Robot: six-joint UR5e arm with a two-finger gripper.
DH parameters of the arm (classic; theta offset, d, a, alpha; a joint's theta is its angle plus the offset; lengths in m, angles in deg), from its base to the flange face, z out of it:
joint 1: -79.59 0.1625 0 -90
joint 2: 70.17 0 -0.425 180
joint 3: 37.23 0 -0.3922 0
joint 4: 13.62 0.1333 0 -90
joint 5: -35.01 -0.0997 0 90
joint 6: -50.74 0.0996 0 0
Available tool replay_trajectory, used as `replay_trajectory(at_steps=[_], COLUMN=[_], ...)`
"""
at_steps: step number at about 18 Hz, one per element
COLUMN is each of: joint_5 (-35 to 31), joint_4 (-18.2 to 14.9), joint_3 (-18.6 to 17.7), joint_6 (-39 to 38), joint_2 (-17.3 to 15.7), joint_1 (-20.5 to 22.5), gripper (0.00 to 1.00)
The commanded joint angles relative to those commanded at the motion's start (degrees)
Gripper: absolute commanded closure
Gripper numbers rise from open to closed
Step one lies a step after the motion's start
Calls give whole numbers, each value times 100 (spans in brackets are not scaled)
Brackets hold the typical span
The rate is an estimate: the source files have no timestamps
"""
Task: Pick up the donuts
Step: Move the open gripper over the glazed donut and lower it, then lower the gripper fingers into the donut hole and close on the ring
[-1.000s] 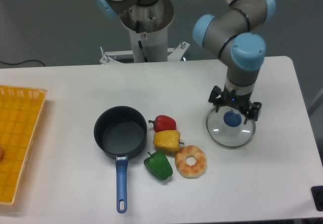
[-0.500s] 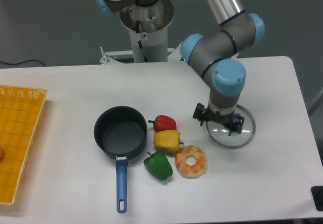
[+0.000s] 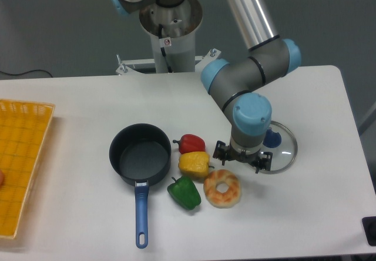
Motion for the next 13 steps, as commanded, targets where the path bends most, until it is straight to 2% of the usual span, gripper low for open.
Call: replay_trajectory(at_steps=[3,6,9,13], joint_5=[18,44,123,229], joint_4=[44,325,352,554], joint_3=[9,17,53,53], joint_6=[-158,-431,-546,-739], joint_2=[70,150,229,299], joint_1=[0,0,0,0], gripper=[0,0,0,0])
